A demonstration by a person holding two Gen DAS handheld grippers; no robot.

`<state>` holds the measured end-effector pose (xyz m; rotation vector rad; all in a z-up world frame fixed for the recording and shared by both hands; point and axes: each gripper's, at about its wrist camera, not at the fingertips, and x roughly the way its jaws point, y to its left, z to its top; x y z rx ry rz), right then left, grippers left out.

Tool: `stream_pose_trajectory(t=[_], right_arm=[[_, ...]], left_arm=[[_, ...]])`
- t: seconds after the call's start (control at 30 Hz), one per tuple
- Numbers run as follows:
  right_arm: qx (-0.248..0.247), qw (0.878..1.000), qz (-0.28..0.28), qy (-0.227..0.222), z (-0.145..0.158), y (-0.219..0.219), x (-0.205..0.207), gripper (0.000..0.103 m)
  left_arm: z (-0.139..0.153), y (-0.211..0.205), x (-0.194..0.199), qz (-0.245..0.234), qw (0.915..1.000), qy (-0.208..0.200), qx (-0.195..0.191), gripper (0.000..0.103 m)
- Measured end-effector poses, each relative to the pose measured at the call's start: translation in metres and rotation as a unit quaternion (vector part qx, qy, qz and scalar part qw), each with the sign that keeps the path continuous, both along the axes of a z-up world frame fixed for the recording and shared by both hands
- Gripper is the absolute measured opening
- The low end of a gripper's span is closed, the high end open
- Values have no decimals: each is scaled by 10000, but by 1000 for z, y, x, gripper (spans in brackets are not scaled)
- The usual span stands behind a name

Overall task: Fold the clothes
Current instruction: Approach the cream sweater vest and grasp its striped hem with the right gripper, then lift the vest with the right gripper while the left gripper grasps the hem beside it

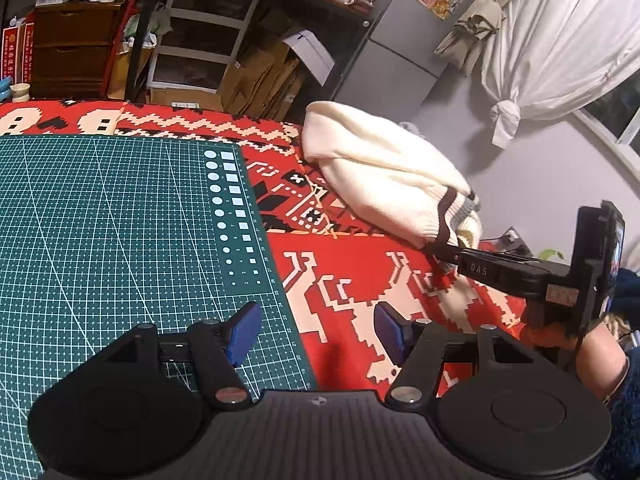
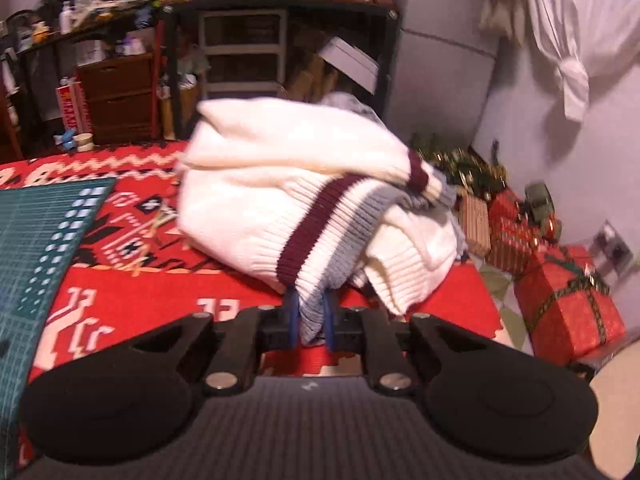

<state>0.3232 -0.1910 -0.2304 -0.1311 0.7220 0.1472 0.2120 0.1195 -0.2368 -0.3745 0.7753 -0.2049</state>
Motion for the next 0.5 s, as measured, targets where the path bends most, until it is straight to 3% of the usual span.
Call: stream_pose_trajectory(t=[0.1, 0.3, 0.37, 0.5], right_arm=[[-126, 9994, 235, -197, 15, 11, -25, 11], [220, 9975, 526, -417, 53, 28, -86, 6], [246, 9963, 641, -521, 66, 37, -110, 0], [279, 9937, 908, -587, 85, 47, -150, 0]], left_arm=[[4, 2, -9, 114, 9999, 71, 1, 61], [25, 8, -47, 189, 9996, 108, -151, 61], [33, 11, -64, 195, 9996, 114, -186, 61], [48, 19, -97, 235, 9995, 75, -178, 61]])
